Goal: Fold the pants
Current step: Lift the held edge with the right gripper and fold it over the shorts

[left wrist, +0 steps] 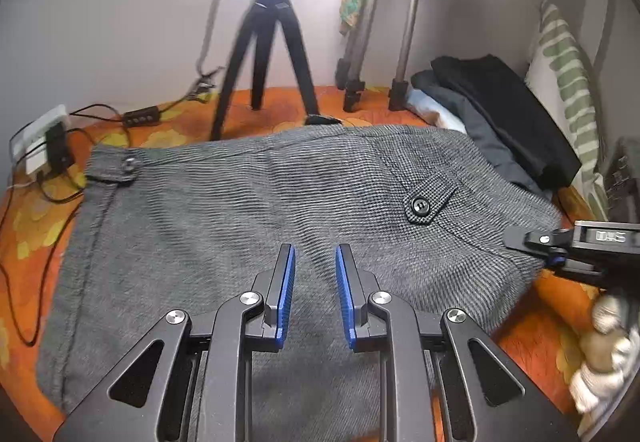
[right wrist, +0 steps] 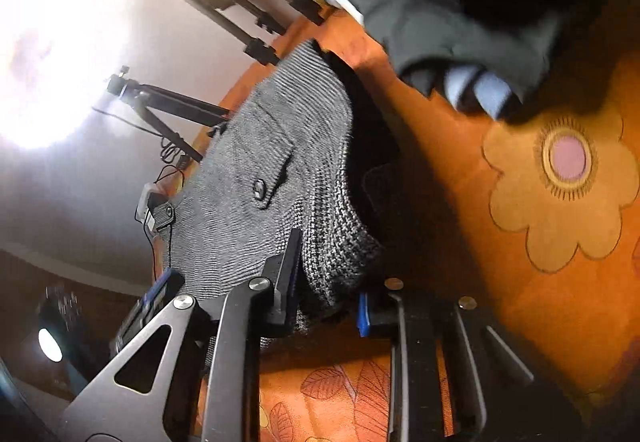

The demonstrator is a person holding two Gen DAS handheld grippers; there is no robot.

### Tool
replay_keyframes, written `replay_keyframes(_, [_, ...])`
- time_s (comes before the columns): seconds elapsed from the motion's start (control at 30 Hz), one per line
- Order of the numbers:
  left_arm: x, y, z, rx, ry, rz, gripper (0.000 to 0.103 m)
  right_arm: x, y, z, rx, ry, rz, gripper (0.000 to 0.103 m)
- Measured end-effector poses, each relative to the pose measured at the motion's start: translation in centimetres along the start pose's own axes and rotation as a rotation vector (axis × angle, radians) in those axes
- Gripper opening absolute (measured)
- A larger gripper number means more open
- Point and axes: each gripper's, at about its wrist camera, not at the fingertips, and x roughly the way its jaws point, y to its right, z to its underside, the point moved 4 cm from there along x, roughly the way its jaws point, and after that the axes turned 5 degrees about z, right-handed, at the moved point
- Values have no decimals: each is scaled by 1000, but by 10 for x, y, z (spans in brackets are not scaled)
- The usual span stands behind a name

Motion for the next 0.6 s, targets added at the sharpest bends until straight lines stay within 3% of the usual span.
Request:
replay_keyframes(0.17, [33, 18, 18, 83, -82, -18, 19, -7, -20, -4, -75, 47, 21, 20])
replay_keyframes(0.23, [33, 17, 20, 72, -63, -12, 20, -10, -29, -5, -98, 64, 15, 20])
replay_keyframes(0.43, [7, -6, 16, -3, -30, -14, 26, -21, -60, -1, -211, 124, 19, 19])
replay_keyframes(0.6, [-19, -22, 39, -51, -30, -9, 27, -27, -83, 1, -294, 153, 30, 19])
